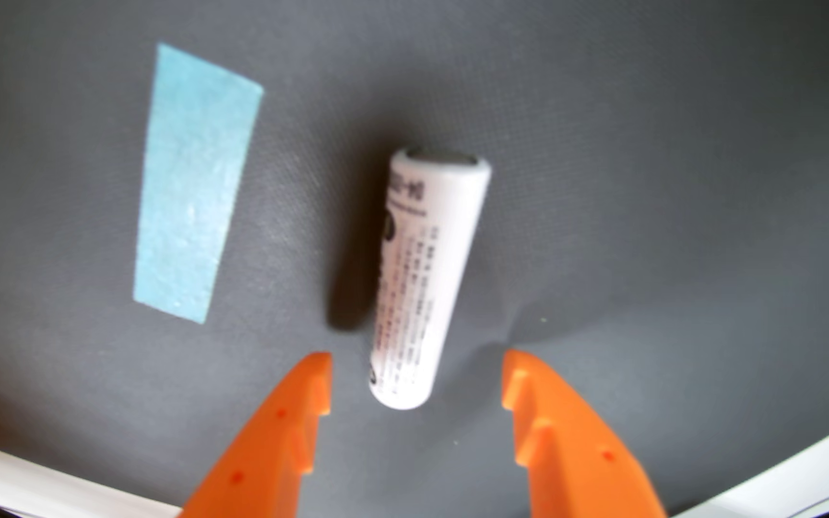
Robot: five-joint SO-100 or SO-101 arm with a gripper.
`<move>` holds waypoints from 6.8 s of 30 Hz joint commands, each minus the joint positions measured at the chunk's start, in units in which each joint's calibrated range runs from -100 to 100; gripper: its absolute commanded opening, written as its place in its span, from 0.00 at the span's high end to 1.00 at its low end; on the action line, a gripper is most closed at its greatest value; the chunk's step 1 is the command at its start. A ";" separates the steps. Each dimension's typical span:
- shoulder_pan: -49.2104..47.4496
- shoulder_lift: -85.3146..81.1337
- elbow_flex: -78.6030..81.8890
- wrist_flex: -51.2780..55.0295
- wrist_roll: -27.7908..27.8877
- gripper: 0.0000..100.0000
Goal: Insert Battery
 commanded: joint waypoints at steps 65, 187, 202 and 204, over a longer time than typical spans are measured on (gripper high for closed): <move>-17.98 -37.69 21.51 3.27 -22.57 0.98; -36.99 -33.27 36.45 -14.68 -33.59 0.99; -36.99 -33.52 36.90 -14.68 -33.59 0.99; -36.99 -33.27 36.99 -14.68 -33.38 0.98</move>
